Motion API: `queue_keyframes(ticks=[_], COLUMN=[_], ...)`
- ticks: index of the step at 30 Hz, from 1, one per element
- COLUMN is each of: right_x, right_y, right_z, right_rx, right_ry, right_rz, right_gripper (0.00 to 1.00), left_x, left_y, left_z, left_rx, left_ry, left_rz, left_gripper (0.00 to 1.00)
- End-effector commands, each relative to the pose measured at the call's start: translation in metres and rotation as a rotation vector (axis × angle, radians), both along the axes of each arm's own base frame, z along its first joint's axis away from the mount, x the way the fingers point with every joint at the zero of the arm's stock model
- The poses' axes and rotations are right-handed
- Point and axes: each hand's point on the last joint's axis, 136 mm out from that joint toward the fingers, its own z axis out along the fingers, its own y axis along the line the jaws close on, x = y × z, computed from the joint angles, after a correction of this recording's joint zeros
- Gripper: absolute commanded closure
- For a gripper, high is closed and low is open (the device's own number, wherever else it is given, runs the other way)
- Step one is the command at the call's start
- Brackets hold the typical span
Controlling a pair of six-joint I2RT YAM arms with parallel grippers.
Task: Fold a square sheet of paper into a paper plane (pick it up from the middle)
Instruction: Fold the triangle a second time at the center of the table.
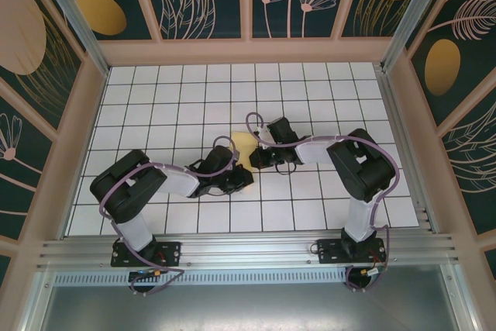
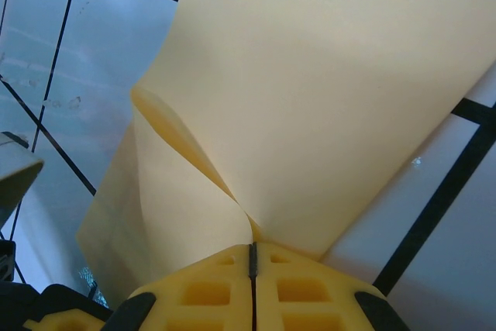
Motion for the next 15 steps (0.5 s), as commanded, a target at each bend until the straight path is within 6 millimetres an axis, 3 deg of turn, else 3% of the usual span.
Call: queue_keyframes(ticks=[1, 5, 9, 12, 15], right_x=[-0.014, -0.014, -0.013, -0.013, -0.013], right_y=[-0.012, -0.012, -0.013, -0.013, -0.012], right_z=[-0.035, -0.034, -0.033, -0.033, -0.032], right_rx=[-0.104, -0.110, -0.113, -0.114, -0.112], right_ry=[0.070, 0.069, 0.063, 0.063, 0.062], right_rz=[-0.014, -0.014, -0.015, -0.014, -0.012], right_gripper=[0.91, 0.91, 0.91, 0.91, 0.91], left_x=[-0.006, -0.005, 0.004, 0.018, 0.032], left_y=[0.009, 0.006, -0.004, 0.006, 0.024], left_z=[-0.023, -0.011, 0.036, 0.063, 0.070], left_rx=[0.066, 0.034, -0.054, -0.017, 0.036], left_ry=[0.049, 0.030, -0.074, -0.164, -0.201], left_rz=[0.017, 0.011, -0.001, 0.054, 0.116], left_gripper=[0.87, 0.86, 0.83, 0.82, 0.82])
